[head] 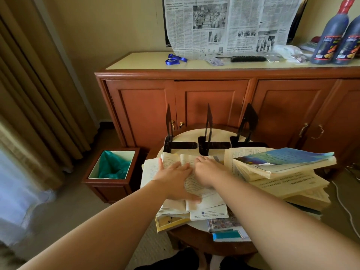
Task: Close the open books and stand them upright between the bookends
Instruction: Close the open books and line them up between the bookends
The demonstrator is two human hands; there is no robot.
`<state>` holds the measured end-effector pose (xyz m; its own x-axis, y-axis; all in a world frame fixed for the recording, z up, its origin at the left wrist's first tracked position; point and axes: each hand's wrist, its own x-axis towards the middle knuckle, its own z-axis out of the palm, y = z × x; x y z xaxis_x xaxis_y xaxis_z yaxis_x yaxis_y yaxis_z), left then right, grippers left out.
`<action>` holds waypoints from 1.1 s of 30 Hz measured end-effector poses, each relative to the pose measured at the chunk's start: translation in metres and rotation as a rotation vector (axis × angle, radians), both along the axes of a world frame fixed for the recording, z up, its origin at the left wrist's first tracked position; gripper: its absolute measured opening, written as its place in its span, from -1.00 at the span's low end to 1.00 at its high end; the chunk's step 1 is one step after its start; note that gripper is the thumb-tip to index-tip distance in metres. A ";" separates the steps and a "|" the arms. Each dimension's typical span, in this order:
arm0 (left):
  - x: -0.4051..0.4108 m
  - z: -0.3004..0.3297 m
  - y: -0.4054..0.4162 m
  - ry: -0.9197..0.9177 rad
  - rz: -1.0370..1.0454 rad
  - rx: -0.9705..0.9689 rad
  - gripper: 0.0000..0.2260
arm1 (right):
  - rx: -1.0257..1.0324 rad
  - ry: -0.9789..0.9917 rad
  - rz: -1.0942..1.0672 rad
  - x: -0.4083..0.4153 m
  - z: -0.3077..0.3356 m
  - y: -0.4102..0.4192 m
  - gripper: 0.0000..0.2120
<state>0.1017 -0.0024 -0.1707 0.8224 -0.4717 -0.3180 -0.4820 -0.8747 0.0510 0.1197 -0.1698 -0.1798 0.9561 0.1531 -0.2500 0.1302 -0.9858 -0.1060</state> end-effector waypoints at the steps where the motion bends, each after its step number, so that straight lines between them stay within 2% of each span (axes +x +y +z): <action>1: 0.000 0.000 0.000 0.002 0.002 -0.009 0.08 | -0.013 -0.006 -0.002 0.003 0.001 0.001 -0.40; 6: 0.000 -0.004 0.001 -0.005 0.016 -0.023 0.09 | -0.120 -0.079 0.031 -0.010 0.005 0.005 -0.28; 13: -0.004 0.004 -0.001 -0.026 0.024 0.016 0.09 | 0.008 -0.087 0.100 -0.089 -0.011 -0.017 -0.35; 18: -0.013 0.011 -0.002 -0.143 0.010 -0.004 0.08 | 0.119 -0.029 0.044 -0.103 -0.014 -0.026 -0.42; 20: -0.017 0.013 0.001 -0.184 0.090 -0.077 0.19 | 0.157 -0.020 0.029 -0.102 -0.013 -0.026 -0.42; 22: -0.024 0.015 0.006 -0.218 0.268 -0.184 0.30 | 0.186 -0.021 0.018 -0.103 -0.012 -0.026 -0.42; 23: -0.027 0.016 0.010 -0.220 0.376 -0.230 0.30 | 0.203 -0.023 0.014 -0.104 -0.012 -0.027 -0.42; 25: -0.032 0.020 0.016 -0.182 0.533 -0.231 0.11 | 0.239 -0.033 0.005 -0.105 -0.010 -0.028 -0.42; 28: -0.034 0.025 0.022 -0.168 0.537 -0.206 -0.24 | 0.310 -0.037 -0.020 -0.107 -0.005 -0.029 -0.41; 30: -0.035 0.028 0.022 -0.138 0.515 -0.276 -0.33 | 0.374 -0.038 -0.048 -0.109 -0.002 -0.029 -0.39; 33: -0.038 0.032 0.013 -0.074 0.465 -0.383 -0.36 | 0.478 -0.029 -0.109 -0.110 0.002 -0.029 -0.32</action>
<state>0.0640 0.0107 -0.1387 0.9833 -0.1273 -0.1304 -0.0682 -0.9205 0.3848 0.0098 -0.1991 -0.1773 0.9784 0.1430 -0.1490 0.0387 -0.8355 -0.5481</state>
